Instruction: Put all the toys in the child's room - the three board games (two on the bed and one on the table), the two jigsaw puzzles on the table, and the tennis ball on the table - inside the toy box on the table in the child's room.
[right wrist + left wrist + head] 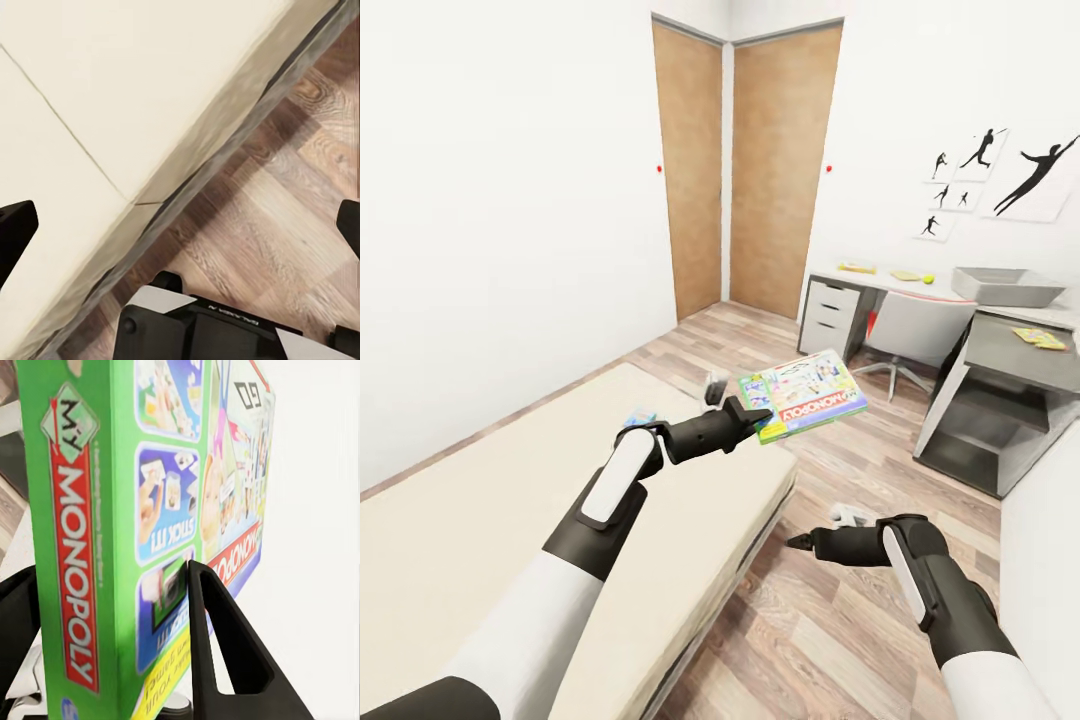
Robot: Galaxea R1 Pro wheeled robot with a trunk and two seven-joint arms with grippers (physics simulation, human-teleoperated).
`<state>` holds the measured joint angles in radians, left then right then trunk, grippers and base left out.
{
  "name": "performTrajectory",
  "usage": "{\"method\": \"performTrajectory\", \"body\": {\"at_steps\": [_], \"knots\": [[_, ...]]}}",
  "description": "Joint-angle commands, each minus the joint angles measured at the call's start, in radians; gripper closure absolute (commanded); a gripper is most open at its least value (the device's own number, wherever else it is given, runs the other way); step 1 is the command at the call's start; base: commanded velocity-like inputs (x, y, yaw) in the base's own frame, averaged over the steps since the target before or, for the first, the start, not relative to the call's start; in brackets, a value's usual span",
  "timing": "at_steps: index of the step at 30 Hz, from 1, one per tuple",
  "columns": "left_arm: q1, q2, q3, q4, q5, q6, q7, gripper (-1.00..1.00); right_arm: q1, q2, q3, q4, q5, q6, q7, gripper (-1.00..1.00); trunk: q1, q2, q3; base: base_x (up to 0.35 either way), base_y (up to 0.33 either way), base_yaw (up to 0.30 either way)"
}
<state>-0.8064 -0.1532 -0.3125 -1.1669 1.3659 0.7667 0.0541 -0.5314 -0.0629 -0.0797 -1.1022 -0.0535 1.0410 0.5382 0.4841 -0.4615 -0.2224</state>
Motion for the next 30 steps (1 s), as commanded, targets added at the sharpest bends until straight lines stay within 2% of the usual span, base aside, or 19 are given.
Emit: {"method": "performTrajectory", "body": {"at_steps": [1, 9, 30], "knots": [[0.000, 0.001, 0.002, 0.000, 0.009, 0.003, 0.007, 1.00, -0.001, 0.000, -0.001, -0.001, -0.005, 0.006, -0.001, -1.00, -0.003, 0.005, 0.001, 0.000, 0.000, -0.285], [0.007, 0.006, 0.010, 0.003, 0.008, 0.003, 0.008, 1.00, -0.001, 0.000, -0.005, -0.001, -0.005, 0.006, -0.001, -1.00, -0.034, 0.061, 0.026, 0.000, 0.000, -0.288], [0.008, 0.012, 0.010, 0.004, 0.001, 0.003, 0.008, 1.00, -0.002, 0.002, 0.001, 0.005, -0.004, 0.006, -0.003, -1.00, -0.034, 0.061, 0.026, 0.000, 0.000, -0.291]]}}
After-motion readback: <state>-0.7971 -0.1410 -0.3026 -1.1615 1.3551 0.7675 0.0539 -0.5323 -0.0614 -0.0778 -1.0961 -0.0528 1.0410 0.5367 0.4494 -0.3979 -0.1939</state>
